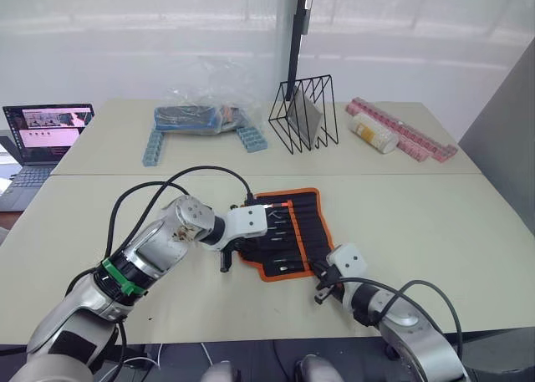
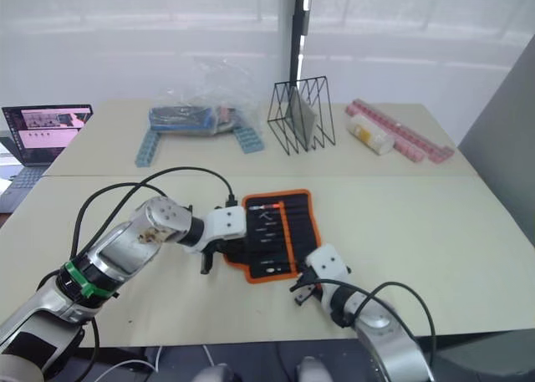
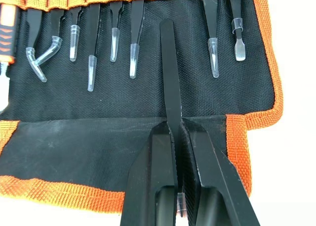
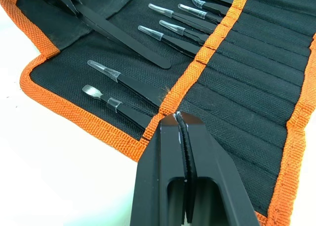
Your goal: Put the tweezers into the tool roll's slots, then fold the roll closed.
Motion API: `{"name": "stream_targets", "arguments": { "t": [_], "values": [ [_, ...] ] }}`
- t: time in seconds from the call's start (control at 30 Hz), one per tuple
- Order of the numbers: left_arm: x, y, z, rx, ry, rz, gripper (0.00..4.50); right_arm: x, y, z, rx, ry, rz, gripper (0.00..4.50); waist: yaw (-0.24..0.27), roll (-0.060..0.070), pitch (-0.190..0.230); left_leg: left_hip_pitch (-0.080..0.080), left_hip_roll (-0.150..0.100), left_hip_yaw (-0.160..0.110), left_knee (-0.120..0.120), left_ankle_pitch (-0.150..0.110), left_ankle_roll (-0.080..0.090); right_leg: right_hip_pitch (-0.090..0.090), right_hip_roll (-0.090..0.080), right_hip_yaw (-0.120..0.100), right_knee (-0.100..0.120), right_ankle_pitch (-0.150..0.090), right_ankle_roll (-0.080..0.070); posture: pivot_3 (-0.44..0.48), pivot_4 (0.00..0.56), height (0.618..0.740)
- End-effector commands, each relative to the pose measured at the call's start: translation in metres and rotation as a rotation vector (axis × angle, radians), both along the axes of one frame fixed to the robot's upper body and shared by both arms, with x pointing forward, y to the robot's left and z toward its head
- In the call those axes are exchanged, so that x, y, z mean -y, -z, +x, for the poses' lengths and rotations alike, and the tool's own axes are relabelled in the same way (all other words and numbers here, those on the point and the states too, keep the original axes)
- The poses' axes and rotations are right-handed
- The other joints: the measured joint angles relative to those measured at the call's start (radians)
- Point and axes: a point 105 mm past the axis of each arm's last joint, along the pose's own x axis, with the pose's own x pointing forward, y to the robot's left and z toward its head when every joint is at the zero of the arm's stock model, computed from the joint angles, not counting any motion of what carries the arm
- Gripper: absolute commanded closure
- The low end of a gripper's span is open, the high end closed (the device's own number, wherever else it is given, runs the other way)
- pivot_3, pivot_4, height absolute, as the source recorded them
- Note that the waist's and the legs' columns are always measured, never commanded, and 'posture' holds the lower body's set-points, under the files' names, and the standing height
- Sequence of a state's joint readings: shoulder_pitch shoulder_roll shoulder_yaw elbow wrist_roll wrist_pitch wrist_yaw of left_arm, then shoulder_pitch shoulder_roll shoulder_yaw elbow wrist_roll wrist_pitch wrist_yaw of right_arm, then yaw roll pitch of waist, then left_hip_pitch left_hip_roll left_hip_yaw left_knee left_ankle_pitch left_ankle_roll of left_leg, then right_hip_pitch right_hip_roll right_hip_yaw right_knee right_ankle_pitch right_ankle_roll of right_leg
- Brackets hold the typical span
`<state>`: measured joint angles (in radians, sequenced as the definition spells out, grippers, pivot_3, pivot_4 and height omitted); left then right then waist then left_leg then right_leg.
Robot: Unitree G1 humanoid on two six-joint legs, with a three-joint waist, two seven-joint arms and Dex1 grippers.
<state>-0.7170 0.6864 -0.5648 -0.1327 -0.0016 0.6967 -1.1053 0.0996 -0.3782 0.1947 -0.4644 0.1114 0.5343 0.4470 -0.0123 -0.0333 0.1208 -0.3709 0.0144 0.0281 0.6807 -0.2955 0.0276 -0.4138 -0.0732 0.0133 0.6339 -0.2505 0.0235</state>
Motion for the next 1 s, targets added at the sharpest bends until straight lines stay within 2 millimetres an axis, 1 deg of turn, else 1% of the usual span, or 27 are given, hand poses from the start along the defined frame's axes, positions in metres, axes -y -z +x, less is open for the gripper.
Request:
{"name": "stream_targets", "arguments": {
  "t": [0.03,0.13,0.27,0.43,0.73,1.0],
  "values": [
    [0.007,-0.004,0.002,0.017,0.031,0.009,4.46,-0.006,0.038,-0.017,-0.174,-0.023,-0.030,4.50,0.001,0.000,0.000,0.002,0.000,0.000,0.000,0.000,0.000,0.002,0.000,0.000,0.000,0.000,0.000,0.000,0.150,0.722],
    [0.012,-0.005,0.005,0.023,0.043,0.014,4.46,-0.007,0.038,-0.016,-0.174,-0.023,-0.029,4.50,0.001,0.000,0.000,0.004,0.000,-0.001,0.000,0.000,0.000,0.006,0.000,-0.001,-0.002,0.000,0.000,0.000,0.150,0.722],
    [0.020,-0.004,0.008,0.031,0.067,0.024,4.46,-0.008,0.038,-0.016,-0.173,-0.023,-0.026,4.50,0.001,0.000,0.000,0.005,0.000,-0.001,0.000,0.000,0.001,0.008,0.000,-0.001,-0.002,0.000,0.000,0.000,0.150,0.722],
    [0.031,-0.002,0.006,0.028,0.114,0.029,4.46,-0.008,0.037,-0.016,-0.170,-0.022,-0.025,4.50,0.000,0.000,0.000,0.006,0.000,-0.001,0.000,0.000,0.001,0.008,0.000,-0.001,-0.002,0.000,0.000,0.000,0.150,0.722],
    [0.043,0.002,0.008,0.038,0.141,0.018,4.46,-0.009,0.036,-0.016,-0.165,-0.020,-0.025,4.50,0.000,0.000,0.000,0.006,0.000,-0.001,0.000,0.000,0.001,0.008,0.000,-0.001,-0.002,0.000,0.000,0.000,0.150,0.722],
    [0.061,0.010,0.016,0.068,0.156,-0.002,4.46,-0.009,0.035,-0.017,-0.167,-0.026,-0.030,4.50,0.001,-0.001,0.000,0.006,0.000,-0.001,0.001,0.000,0.001,0.009,0.000,-0.001,-0.002,0.000,0.000,0.000,0.150,0.722]
  ]
}}
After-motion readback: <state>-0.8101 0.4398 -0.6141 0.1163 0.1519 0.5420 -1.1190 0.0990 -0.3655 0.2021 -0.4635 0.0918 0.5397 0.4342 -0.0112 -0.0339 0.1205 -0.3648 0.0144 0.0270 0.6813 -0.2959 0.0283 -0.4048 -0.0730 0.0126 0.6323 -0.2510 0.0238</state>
